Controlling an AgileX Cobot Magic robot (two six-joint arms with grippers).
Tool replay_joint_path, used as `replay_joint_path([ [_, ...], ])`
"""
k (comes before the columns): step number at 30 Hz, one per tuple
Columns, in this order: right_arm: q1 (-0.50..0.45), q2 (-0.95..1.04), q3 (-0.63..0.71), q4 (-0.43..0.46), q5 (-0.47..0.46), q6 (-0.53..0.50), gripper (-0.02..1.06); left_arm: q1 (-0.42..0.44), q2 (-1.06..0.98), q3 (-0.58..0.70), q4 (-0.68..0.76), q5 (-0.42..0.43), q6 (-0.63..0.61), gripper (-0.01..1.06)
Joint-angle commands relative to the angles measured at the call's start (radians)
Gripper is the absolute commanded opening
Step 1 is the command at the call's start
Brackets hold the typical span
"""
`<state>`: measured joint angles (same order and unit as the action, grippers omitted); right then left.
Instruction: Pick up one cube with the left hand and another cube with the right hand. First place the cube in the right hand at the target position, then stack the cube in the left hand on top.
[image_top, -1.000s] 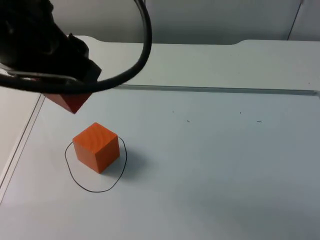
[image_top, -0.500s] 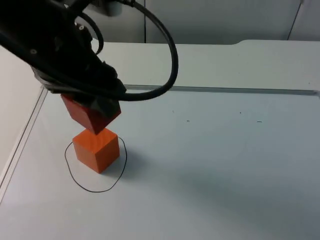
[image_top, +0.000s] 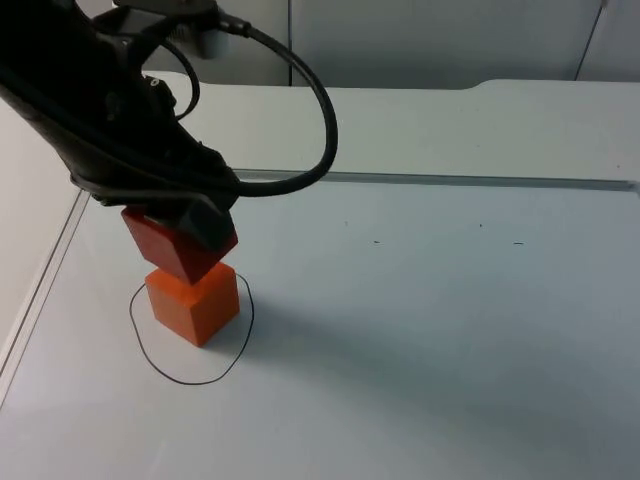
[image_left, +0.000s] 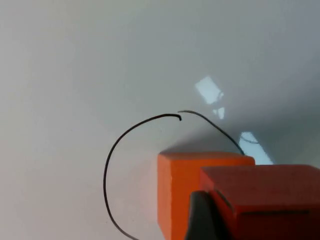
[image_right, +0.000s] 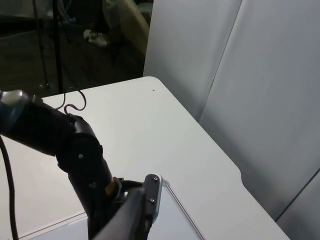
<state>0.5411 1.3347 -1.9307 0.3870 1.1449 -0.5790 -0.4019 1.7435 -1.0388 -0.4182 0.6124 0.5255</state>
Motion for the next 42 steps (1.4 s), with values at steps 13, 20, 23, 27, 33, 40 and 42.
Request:
replay_joint_path([
  [13, -0.005, -0.004, -0.004, 0.003, -0.005, -0.005, 1.00, 0.002, 0.036, -0.008, -0.021, -0.023, 0.025, 0.00],
  [20, -0.005, -0.004, -0.004, 0.003, -0.003, -0.005, 1.00, 0.002, 0.036, -0.008, -0.019, -0.029, 0.025, 0.00],
  [23, -0.005, -0.004, -0.004, 0.003, -0.003, -0.005, 1.00, 0.002, 0.036, -0.008, -0.017, -0.029, 0.025, 0.00],
  [27, -0.005, -0.004, -0.004, 0.003, -0.001, -0.005, 1.00, 0.002, 0.036, -0.008, -0.013, -0.026, 0.021, 0.00],
  [33, -0.005, -0.004, -0.004, 0.003, 0.003, -0.005, 1.00, 0.002, 0.047, -0.008, 0.002, -0.022, 0.013, 0.00],
  [40, -0.005, -0.004, -0.004, 0.003, 0.005, -0.005, 1.00, 0.002, 0.073, -0.008, 0.002, -0.020, 0.013, 0.00],
  [42, -0.005, -0.004, -0.004, 0.003, 0.007, -0.005, 1.00, 0.002, 0.073, -0.008, 0.002, -0.020, 0.013, 0.00],
])
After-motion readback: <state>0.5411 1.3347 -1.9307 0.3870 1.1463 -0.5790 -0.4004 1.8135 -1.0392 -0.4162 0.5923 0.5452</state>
